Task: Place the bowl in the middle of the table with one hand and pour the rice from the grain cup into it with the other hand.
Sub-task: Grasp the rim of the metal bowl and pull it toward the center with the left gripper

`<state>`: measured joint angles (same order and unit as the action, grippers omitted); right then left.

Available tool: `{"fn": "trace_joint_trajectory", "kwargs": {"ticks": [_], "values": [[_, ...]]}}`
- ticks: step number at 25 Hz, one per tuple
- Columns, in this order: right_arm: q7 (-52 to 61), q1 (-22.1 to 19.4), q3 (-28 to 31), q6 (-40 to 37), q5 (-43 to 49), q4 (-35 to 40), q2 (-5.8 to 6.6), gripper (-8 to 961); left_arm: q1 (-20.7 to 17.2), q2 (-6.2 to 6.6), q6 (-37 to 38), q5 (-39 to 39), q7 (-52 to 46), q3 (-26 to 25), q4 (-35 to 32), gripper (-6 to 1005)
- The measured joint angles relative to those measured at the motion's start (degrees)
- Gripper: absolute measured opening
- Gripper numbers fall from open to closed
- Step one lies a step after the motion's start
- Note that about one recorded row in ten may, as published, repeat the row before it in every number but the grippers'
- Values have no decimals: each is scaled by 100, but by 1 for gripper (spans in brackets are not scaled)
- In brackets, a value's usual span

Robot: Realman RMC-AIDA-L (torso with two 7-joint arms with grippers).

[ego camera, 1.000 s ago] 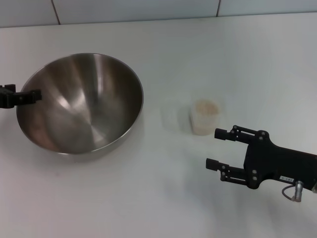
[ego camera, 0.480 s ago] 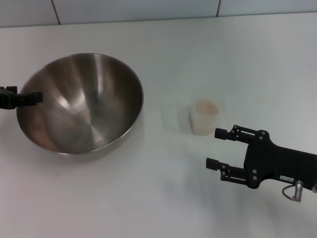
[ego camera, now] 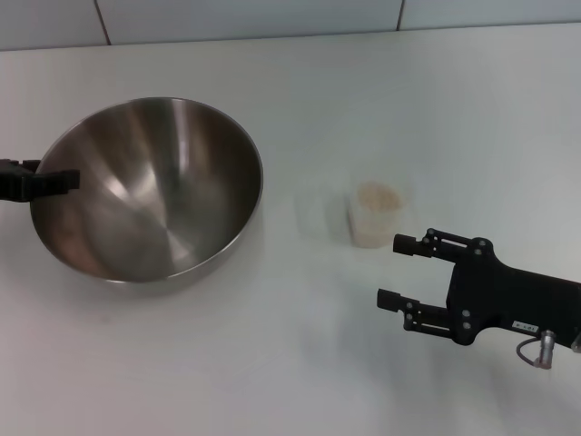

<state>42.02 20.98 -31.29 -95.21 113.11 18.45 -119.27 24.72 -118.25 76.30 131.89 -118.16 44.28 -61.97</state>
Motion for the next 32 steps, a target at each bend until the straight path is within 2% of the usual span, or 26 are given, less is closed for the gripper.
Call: {"fn": "trace_joint_trajectory", "kwargs": {"ticks": [3, 7, 10, 17, 26, 32], "values": [[-1, -10, 0, -15, 0, 0, 0, 710, 9, 0, -5, 13, -11, 90, 0, 765], [-1, -20, 0, -31, 0, 0, 0, 710, 74, -9, -22, 146, -58, 178, 0, 565], [-1, -27, 0, -37, 0, 1, 0, 709, 130, -17, -32, 238, -101, 195, 0, 330], [-1, -42, 0, -51, 0, 1, 0, 709, 188, -12, -40, 241, -242, 195, -45, 111], [-1, -49, 0, -52, 0, 0, 1, 709, 309, 8, 94, 205, -403, 166, -108, 52], [-1, -51, 0, -67, 0, 0, 0, 710, 664, -11, 349, 185, -628, 191, -230, 47]]}}
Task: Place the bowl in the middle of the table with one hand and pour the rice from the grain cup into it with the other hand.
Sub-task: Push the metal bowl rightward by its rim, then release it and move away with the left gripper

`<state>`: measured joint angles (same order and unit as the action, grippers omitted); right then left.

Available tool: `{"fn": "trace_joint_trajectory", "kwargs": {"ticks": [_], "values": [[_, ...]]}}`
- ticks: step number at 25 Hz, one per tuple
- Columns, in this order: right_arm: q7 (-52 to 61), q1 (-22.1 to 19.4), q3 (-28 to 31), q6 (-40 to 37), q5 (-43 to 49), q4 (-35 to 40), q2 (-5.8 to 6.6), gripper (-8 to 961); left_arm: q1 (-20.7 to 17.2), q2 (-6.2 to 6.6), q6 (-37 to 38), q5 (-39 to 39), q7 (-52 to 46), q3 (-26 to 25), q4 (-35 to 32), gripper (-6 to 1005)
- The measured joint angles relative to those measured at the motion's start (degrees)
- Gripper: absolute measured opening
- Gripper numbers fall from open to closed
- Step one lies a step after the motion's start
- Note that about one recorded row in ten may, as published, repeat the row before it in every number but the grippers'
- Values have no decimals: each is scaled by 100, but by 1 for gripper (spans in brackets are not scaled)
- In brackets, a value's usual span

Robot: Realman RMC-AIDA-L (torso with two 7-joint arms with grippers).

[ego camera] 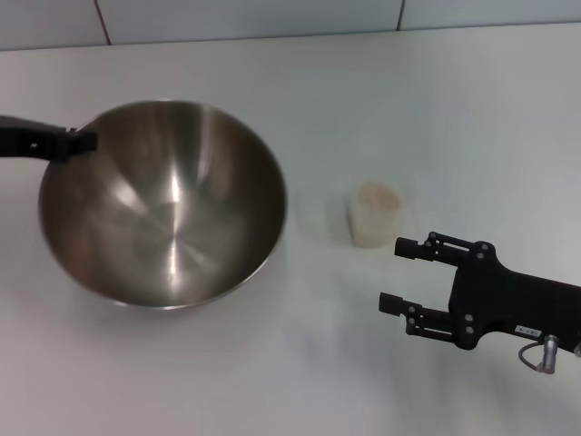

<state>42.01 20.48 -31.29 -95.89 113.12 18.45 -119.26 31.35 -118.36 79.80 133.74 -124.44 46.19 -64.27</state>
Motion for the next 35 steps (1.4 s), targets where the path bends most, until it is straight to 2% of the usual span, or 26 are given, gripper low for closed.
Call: {"fn": "trace_joint_trajectory", "kwargs": {"ticks": [7, 15, 25, 35], "values": [[-1, 0, -2, 0, 0, 0, 0, 710, 342, -13, 129, -2, -111, 56, 42, 48], [-9, -6, -22, -1, 0, 0, 0, 709, 501, -42, -243, -32, -278, 644, 280, 47], [-9, -5, -26, 0, 0, 0, 0, 709, 727, -45, -525, -42, -282, 745, 800, 46], [-9, 1, -9, 0, 0, 0, 0, 710, 755, -17, -763, -21, -257, 751, 1123, 46]]}}
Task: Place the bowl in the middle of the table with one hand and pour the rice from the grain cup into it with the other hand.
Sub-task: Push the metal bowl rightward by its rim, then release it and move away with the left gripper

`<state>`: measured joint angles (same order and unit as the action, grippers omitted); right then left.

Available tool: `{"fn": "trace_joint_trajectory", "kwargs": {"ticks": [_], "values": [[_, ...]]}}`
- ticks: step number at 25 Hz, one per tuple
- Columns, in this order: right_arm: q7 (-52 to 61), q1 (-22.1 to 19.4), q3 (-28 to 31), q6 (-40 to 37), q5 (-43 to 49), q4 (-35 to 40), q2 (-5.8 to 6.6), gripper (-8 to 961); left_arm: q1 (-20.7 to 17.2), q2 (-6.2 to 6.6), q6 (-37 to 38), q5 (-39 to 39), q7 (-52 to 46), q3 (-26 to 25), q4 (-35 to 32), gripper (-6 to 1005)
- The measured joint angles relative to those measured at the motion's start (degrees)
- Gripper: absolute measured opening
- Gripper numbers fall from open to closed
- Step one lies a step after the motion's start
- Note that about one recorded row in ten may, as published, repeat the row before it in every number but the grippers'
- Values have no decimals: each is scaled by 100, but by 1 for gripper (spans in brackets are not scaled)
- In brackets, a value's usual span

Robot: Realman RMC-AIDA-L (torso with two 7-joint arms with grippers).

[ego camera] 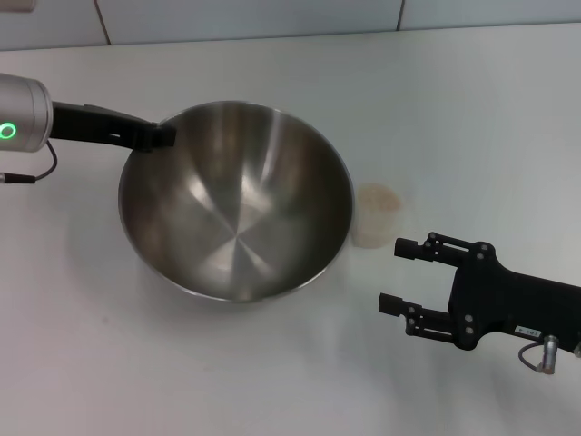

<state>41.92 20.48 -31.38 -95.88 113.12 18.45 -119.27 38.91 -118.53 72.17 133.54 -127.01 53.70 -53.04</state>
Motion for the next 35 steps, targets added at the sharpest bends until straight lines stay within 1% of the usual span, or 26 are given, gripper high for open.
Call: {"fn": "trace_joint_trajectory", "kwargs": {"ticks": [20, 25, 29, 30, 32, 33, 34, 35], "values": [[0, 24, 0, -1, 0, 0, 0, 709, 3, 6, -47, -15, -62, -52, 83, 44], [0, 34, 0, -1, 0, 0, 0, 710, 3, 11, -71, -15, -99, -123, 91, 89], [0, 35, 0, -1, 0, 0, 0, 710, -8, 14, -92, -67, -74, -140, 81, 250], [0, 35, 0, -1, 0, 0, 0, 710, -69, 24, -92, -267, 6, -148, 37, 290], [0, 35, 0, -1, 0, 0, 0, 710, -108, 34, -84, -420, 61, -149, -6, 472], [0, 32, -1, -1, 0, 0, 0, 710, -244, 50, -62, -788, 207, -181, -174, 563], [0, 32, -1, -1, 0, 0, 0, 710, -244, 50, -62, -788, 207, -181, -174, 582], [0, 28, -1, -1, 0, 0, 0, 710, -427, 56, -3, -1220, 442, -298, -419, 602]]}}
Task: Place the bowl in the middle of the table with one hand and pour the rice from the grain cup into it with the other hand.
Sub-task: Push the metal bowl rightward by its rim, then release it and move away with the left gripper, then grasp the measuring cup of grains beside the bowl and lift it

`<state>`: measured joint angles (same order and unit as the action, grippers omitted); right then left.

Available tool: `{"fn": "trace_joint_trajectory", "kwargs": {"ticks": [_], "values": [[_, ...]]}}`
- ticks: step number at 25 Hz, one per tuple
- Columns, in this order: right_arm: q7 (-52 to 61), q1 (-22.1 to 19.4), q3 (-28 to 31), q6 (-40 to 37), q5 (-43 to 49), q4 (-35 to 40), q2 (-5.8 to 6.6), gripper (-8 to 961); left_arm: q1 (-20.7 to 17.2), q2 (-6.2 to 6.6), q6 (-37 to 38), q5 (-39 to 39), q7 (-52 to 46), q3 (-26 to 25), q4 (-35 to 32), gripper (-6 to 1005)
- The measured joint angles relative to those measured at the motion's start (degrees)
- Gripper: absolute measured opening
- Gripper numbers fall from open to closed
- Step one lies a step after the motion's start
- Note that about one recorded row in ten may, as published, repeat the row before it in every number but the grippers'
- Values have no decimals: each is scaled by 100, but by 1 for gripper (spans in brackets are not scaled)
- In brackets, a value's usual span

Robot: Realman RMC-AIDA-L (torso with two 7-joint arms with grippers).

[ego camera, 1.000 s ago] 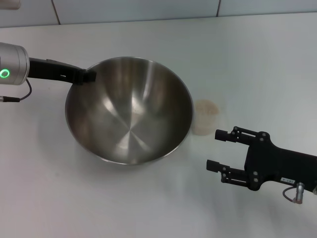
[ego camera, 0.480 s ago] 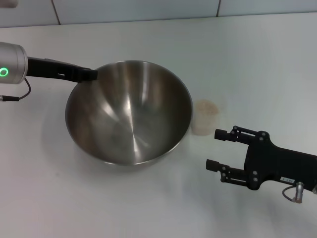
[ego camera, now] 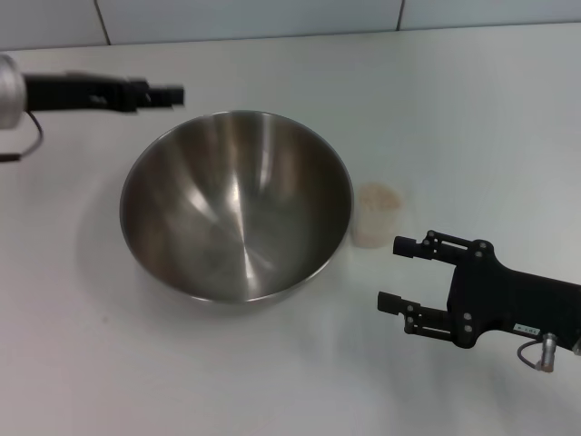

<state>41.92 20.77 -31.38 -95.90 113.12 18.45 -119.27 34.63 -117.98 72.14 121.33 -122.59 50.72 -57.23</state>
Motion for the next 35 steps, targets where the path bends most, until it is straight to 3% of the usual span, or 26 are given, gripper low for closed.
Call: {"fn": "trace_joint_trajectory", "kwargs": {"ticks": [4, 5, 9, 11, 13, 15, 19, 20, 24, 26, 30, 35], "values": [[0, -10, 5, 0, 0, 1, 0, 709, -333, 3, 274, -893, 668, -348, -248, 679], [0, -17, 9, 1, 0, 9, 0, 709, -583, 35, 667, -1669, 1232, -702, -274, 698], [0, -13, 24, 0, 0, 13, 0, 709, -795, 89, 1072, -2251, 1717, -954, -208, 776], [0, -2, 60, 1, 0, 21, 7, 709, -1228, 222, 1869, -2981, 2677, -1171, 67, 795], [0, 6, 61, 1, 0, 24, 8, 709, -1228, 222, 1869, -2981, 2677, -1171, 67, 795], [0, 10, 63, 1, 0, 26, 9, 710, -1687, 373, 2897, -3140, 3998, -1402, 593, 795], [0, 0, 70, 1, 0, 34, 9, 710, -1891, 445, 3474, -3142, 4772, -1495, 921, 795], [0, -11, 75, 1, 0, 36, 9, 710, -2223, 587, 4024, -3107, 5844, -1529, 1625, 795], [0, -25, 83, 2, 0, 36, 9, 710, -2473, 674, 4043, -2954, 6360, -1519, 2116, 795], [0, -30, 87, 2, 0, 36, 9, 710, -2610, 675, 4022, -2768, 6688, -1534, 2330, 795], [0, -52, 125, 1, 0, 27, 12, 709, -2814, 551, 3897, -2425, 7398, -1542, 2566, 795], [0, -87, 133, 1, 0, 29, 14, 710, -2744, 526, 3693, -1967, 7602, -1543, 2889, 795]]}}
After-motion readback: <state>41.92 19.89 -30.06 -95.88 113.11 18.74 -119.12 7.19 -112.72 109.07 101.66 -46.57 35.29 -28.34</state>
